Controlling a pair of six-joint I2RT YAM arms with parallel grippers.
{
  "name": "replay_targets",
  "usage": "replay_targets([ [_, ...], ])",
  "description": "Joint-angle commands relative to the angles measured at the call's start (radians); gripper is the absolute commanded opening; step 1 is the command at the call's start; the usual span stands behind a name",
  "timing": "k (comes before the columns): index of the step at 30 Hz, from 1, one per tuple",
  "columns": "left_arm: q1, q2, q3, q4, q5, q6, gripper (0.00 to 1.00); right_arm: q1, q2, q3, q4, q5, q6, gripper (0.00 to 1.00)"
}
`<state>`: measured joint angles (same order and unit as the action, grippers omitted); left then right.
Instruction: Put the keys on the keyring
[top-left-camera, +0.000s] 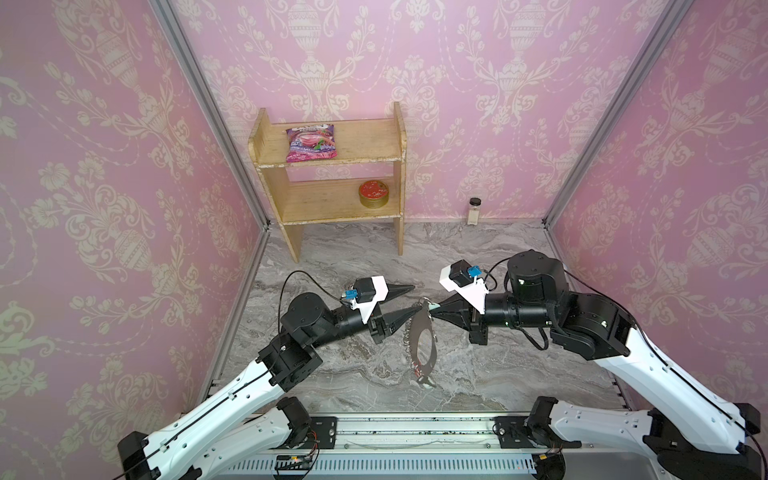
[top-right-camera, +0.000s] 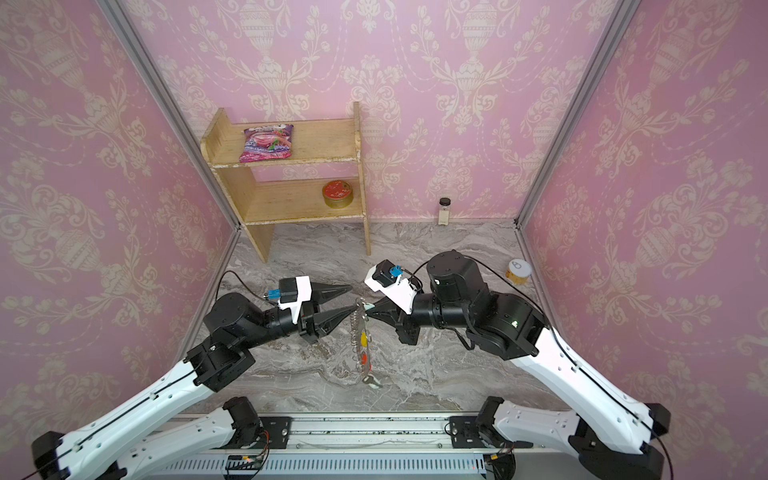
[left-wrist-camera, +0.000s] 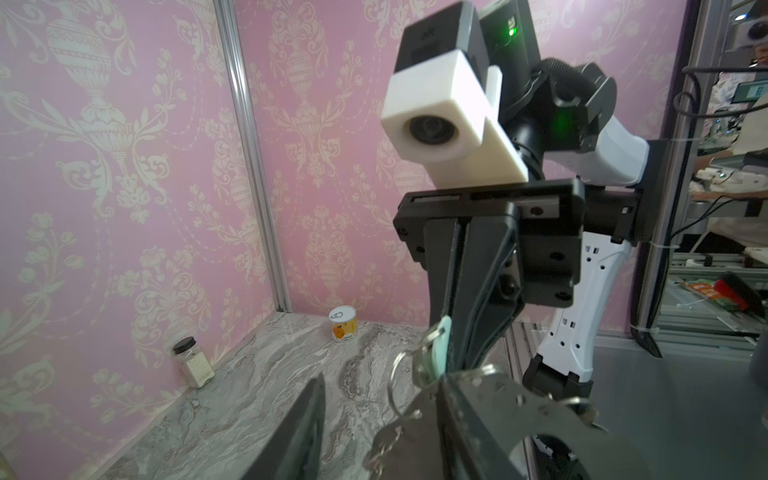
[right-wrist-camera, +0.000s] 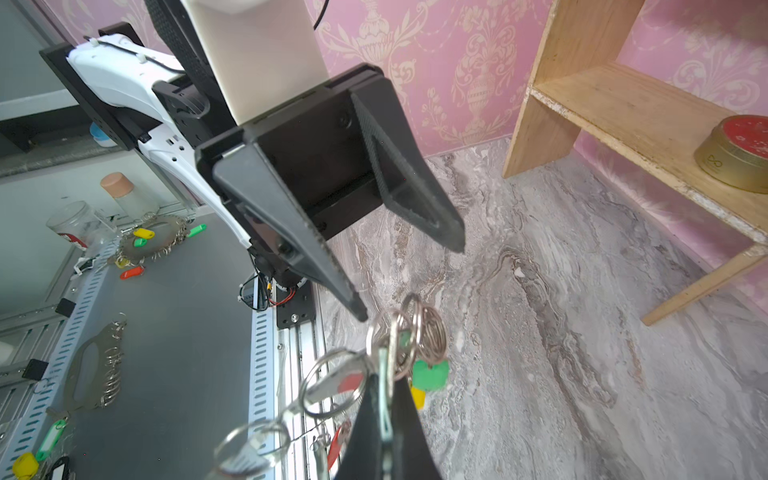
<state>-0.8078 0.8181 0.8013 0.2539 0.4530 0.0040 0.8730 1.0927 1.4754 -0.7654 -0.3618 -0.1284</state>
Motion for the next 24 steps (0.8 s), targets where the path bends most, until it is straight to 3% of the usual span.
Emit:
replay_targets([
  [1,0.004,-0.053,-0.027,-0.065,-0.107,0.010,0.70,0.003,0.040,0.119,-0.104,0.042,-0.058,0.00],
  [3,0.004,-0.086,-0.042,-0.103,-0.155,0.000,0.81,0.001,0.065,0.169,-0.150,0.049,-0.071,0.00],
  [8,0.004,-0.168,-0.063,-0.198,-0.232,-0.031,0.92,0.006,0.133,0.283,-0.285,0.137,-0.085,0.00],
  [17,0.004,-0.273,-0.100,-0.335,-0.348,-0.034,0.97,0.008,0.283,0.322,-0.430,0.368,-0.025,0.00],
  [24,0.003,-0.289,-0.095,-0.380,-0.378,-0.034,0.99,0.001,0.381,0.351,-0.410,0.226,0.034,0.00],
])
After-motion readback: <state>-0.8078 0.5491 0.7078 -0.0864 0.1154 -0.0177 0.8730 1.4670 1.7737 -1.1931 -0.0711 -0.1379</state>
